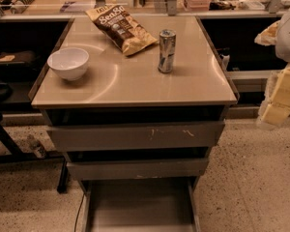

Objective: Place redbull can into bottom drawer

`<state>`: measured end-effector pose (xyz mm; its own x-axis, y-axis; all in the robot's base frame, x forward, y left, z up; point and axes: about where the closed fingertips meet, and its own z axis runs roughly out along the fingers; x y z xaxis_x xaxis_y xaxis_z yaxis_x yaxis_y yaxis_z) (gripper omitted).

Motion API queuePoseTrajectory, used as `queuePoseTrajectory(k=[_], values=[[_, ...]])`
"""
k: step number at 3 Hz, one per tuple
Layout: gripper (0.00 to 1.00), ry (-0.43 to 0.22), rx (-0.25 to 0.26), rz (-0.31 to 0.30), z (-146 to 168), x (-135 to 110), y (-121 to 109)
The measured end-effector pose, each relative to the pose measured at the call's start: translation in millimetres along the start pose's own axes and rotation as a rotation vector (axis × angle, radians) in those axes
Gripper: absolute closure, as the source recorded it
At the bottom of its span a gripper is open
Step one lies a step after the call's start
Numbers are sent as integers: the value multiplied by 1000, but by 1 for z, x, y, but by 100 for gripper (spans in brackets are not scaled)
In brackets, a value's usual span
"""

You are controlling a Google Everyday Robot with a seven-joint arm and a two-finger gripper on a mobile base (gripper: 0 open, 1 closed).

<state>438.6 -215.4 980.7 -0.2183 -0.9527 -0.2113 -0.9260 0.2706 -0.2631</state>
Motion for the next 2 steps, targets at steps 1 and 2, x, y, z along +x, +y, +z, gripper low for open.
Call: queuePoseTrajectory(k=[1, 2], values=[[0, 0, 0, 0, 0, 0, 0], [0, -26, 27, -31, 5, -8, -9]])
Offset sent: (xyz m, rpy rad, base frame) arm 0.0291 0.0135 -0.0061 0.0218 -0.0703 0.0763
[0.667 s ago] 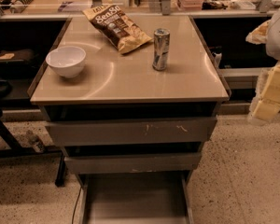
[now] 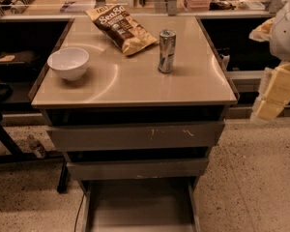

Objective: Place redbull can into bottom drawer

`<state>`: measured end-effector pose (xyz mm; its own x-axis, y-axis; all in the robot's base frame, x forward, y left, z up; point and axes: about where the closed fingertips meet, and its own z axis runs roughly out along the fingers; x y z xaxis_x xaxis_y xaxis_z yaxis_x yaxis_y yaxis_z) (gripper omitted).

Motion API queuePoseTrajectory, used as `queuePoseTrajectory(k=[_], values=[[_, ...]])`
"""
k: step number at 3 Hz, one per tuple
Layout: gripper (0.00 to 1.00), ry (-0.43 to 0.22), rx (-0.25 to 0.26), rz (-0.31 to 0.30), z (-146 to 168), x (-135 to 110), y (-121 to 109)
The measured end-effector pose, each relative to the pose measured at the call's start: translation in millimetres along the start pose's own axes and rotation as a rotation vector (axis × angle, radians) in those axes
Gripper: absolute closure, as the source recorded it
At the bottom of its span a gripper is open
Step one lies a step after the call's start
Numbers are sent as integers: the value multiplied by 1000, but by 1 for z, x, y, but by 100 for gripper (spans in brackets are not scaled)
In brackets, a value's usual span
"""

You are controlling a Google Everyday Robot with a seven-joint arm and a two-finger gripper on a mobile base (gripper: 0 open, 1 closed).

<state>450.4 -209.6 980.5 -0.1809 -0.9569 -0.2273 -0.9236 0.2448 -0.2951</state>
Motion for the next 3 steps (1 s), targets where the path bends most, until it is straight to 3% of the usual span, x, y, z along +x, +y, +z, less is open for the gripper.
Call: queuePoseTrajectory(k=[2, 3], values=[[0, -160, 56, -74, 35, -10, -37], [0, -274, 44, -97, 54, -16, -51]])
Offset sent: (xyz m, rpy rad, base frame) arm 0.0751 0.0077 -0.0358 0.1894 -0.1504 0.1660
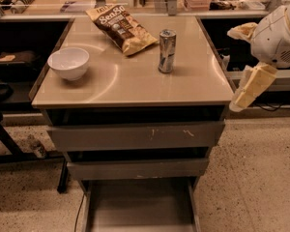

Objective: Place redbull can into bottom drawer

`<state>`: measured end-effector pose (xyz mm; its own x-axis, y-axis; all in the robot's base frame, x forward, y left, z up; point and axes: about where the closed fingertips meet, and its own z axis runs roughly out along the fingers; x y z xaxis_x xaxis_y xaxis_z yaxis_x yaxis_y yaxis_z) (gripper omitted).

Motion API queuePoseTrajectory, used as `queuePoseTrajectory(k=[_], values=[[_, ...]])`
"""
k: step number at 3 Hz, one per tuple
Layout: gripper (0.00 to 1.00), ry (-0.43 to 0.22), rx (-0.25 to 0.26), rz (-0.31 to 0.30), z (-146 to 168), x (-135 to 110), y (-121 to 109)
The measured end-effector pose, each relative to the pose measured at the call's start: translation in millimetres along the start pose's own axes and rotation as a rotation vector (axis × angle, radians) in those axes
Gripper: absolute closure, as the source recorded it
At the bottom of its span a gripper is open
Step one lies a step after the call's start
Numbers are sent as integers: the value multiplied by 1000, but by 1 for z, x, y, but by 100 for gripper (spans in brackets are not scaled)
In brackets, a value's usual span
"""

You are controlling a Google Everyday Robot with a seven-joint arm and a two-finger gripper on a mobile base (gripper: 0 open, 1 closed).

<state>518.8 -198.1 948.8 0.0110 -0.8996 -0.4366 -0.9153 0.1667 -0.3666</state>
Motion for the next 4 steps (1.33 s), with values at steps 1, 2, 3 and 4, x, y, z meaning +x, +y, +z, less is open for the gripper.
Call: queuePoseTrajectory(k=[1, 2, 3, 4], values=[[0, -140, -41, 27, 27, -12, -19], [0, -140, -41, 27, 27, -13, -19], [0, -143, -19, 7, 32, -16, -24], [0, -172, 42, 13, 54, -34, -51]])
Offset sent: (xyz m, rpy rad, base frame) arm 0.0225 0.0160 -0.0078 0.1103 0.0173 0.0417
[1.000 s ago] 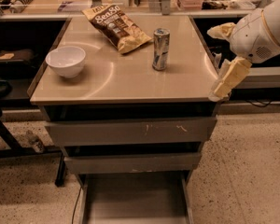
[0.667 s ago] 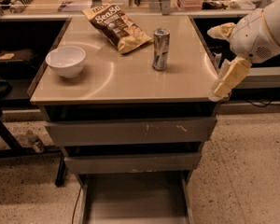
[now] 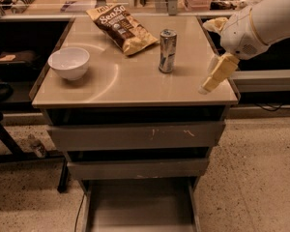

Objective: Place redbull can into bottom drawer

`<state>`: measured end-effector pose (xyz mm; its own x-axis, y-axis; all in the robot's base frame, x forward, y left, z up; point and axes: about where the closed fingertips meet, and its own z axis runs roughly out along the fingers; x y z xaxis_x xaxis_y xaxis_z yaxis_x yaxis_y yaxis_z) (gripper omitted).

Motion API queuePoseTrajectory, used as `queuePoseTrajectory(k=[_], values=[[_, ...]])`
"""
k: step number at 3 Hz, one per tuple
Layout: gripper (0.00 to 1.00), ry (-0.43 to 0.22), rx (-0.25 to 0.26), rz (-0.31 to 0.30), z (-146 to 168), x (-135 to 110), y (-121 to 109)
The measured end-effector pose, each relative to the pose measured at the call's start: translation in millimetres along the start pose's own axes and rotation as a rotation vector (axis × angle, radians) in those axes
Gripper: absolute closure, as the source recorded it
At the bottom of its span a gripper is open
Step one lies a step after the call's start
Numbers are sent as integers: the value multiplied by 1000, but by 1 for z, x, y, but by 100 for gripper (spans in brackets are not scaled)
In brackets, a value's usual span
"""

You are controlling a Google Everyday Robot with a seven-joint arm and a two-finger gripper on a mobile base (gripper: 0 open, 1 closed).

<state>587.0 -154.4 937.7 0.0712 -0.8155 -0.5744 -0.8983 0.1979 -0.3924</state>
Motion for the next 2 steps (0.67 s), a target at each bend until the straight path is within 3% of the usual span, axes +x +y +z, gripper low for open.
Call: queuePoseTrajectory(k=[2], values=[[0, -4, 195, 74, 45, -23, -34]])
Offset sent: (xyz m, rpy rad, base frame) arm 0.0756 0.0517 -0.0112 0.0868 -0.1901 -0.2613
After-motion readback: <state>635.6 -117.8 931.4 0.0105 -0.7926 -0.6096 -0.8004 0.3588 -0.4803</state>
